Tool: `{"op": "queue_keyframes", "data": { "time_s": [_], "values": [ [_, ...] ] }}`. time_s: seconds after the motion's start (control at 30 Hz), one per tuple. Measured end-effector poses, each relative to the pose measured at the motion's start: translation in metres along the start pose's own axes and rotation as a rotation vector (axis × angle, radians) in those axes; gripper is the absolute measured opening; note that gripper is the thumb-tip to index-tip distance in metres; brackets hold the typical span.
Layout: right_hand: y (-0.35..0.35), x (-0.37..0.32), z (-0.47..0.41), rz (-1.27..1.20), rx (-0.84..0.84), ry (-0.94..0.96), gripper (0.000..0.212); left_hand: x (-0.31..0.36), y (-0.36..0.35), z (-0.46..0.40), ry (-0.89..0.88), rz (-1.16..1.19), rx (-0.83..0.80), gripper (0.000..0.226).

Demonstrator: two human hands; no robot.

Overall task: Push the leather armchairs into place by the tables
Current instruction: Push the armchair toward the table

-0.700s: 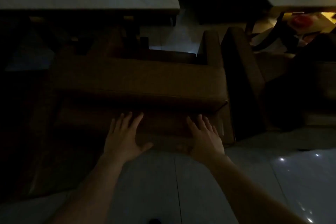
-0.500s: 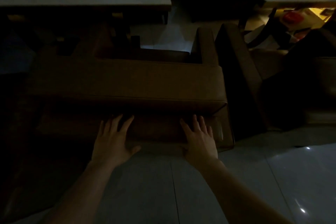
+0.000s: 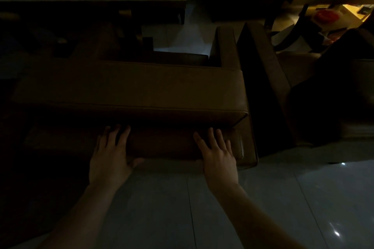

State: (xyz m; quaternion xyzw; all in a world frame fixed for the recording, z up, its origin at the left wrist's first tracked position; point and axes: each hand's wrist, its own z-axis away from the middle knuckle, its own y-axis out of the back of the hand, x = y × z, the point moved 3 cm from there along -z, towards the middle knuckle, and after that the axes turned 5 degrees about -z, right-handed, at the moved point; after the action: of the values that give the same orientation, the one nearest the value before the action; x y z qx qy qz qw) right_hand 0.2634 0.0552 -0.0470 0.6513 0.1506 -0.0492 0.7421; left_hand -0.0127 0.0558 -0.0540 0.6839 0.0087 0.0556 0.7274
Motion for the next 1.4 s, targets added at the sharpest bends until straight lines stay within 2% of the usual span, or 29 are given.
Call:
{"op": "queue_keyframes", "data": {
  "time_s": [0.2, 0.63, 0.77, 0.93, 1.17, 1.4],
  "values": [
    [0.009, 0.007, 0.002, -0.029, -0.031, 0.037, 0.073, 0.005, 0.002, 0.002, 0.036, 0.013, -0.019, 0.101],
    [0.012, 0.014, 0.006, -0.041, -0.037, 0.038, 0.072, 0.019, 0.007, 0.008, 0.115, 0.037, -0.027, 0.094],
    [0.016, 0.018, 0.008, -0.049, -0.086, 0.039, 0.070, 0.023, 0.007, 0.013, 0.142, 0.064, -0.022, 0.091],
    [0.017, 0.026, 0.013, -0.069, -0.056, 0.051, 0.067, 0.030, 0.002, 0.020, 0.153, 0.065, -0.027, 0.090],
    [0.027, 0.063, 0.029, -0.020, -0.059, 0.039, 0.069, 0.070, -0.004, 0.045, 0.151, 0.060, -0.018, 0.091],
    [0.033, 0.080, 0.037, -0.014, -0.095, 0.018, 0.080, 0.092, -0.004, 0.058, 0.170, 0.100, -0.065, 0.091]
  ]
}}
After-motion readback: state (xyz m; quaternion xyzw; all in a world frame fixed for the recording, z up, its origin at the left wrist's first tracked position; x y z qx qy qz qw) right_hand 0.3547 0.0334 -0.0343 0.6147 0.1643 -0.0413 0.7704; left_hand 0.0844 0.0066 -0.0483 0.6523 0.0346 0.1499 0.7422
